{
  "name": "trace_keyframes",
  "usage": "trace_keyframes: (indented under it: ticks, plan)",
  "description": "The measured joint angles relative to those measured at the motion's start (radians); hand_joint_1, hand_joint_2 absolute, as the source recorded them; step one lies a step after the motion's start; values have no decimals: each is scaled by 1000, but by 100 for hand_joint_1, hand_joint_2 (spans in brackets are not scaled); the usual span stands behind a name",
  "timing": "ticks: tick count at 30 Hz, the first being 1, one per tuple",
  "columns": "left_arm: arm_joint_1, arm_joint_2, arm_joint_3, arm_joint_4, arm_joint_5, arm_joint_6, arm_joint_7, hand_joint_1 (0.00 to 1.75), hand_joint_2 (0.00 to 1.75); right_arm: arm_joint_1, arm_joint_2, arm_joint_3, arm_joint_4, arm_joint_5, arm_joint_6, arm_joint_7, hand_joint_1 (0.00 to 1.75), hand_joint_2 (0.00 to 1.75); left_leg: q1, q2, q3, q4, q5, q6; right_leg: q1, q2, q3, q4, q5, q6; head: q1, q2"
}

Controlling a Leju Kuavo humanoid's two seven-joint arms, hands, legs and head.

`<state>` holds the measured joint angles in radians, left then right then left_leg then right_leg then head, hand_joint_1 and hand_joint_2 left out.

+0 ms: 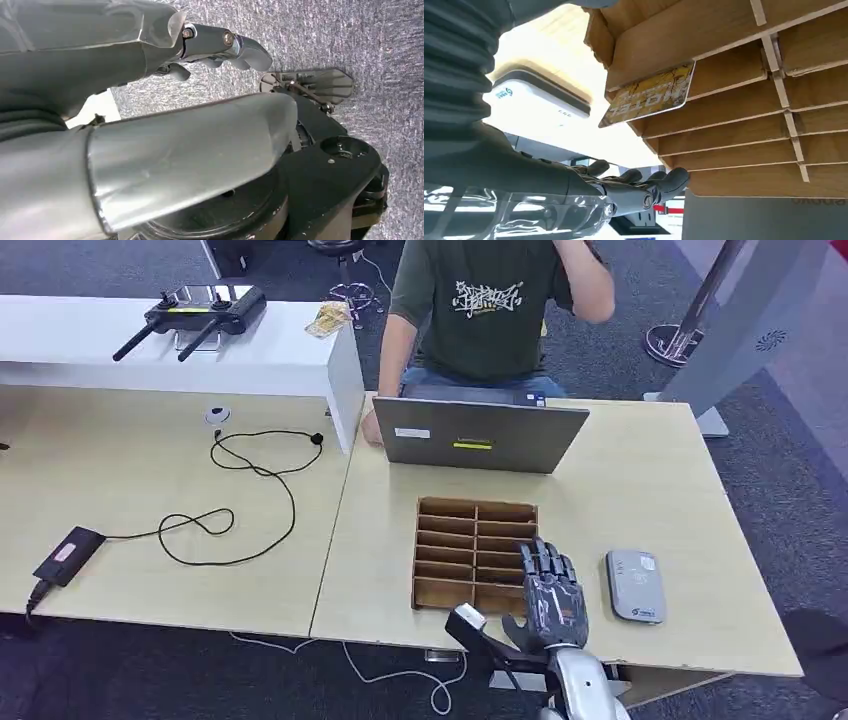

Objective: Pass the card to the sensor for recognition and then transmit it.

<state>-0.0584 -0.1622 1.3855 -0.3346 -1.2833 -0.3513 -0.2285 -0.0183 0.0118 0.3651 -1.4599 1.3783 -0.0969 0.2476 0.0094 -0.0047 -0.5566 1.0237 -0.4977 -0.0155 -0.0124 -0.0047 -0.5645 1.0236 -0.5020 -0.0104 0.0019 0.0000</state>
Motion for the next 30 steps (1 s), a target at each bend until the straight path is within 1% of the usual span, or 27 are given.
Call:
trace_keyframes:
  ticks: [13,14,15,17,19,20,22,23,24,25,26,27,28,30]
  plan:
    - [0,0,0,1,1,0,-3,0,0,0,0,1,0,-1,-2,0,0,175,0,0,0,0,0,0,0,0,0,0,0,0,0,0]
    - [1,0,0,1,2,0,-3,0,0,0,0,2,0,-1,-2,0,51,175,0,0,0,0,0,0,0,0,0,0,0,0,0,0]
    - [1,0,0,1,3,0,-3,0,0,1,0,2,0,-1,-3,0,119,175,0,0,0,0,0,0,0,0,0,0,0,0,0,0]
    - [1,0,0,1,3,0,-3,0,0,2,0,3,-3,4,1,3,161,175,0,0,0,0,0,0,0,0,0,0,0,0,0,0]
    - [2,0,0,2,4,0,-3,0,0,5,2,2,-17,20,21,8,161,175,0,0,0,0,0,0,0,0,0,0,0,0,0,0]
    - [2,0,0,3,4,0,-3,0,0,6,5,2,-24,27,29,10,150,175,0,0,0,0,0,0,0,0,0,0,0,0,0,0]
    - [2,0,0,5,6,0,-3,0,0,8,10,2,-36,36,42,9,150,175,0,0,0,0,0,0,0,0,0,0,0,0,0,0]
    - [2,0,0,6,6,0,-3,0,0,8,10,2,-39,36,39,6,127,175,0,0,0,0,0,0,0,0,0,0,0,0,0,0]
    - [2,0,0,6,6,0,-3,0,0,8,10,2,-39,35,34,1,117,175,0,0,0,0,0,0,0,0,0,0,0,0,0,0]
    - [2,0,0,6,7,0,-3,0,0,9,10,2,-38,31,26,-2,112,175,0,0,0,0,0,0,0,0,0,0,0,0,0,0]
    - [2,0,0,6,7,0,-3,0,0,9,10,2,-37,23,16,-5,103,175,0,0,0,0,0,0,0,0,0,0,0,0,0,0]
    - [2,0,0,6,7,0,-3,0,0,9,10,2,-37,20,11,-6,99,175,0,0,0,0,0,0,0,0,0,0,0,0,0,0]
    - [2,0,0,6,8,0,-3,0,0,8,9,2,-35,18,5,-7,99,175,0,0,0,0,0,0,0,0,0,0,0,0,0,0]
    - [2,0,0,6,8,0,-5,0,0,8,7,2,-32,17,2,-7,73,175,0,0,0,0,0,0,0,0,0,0,0,0,0,0]
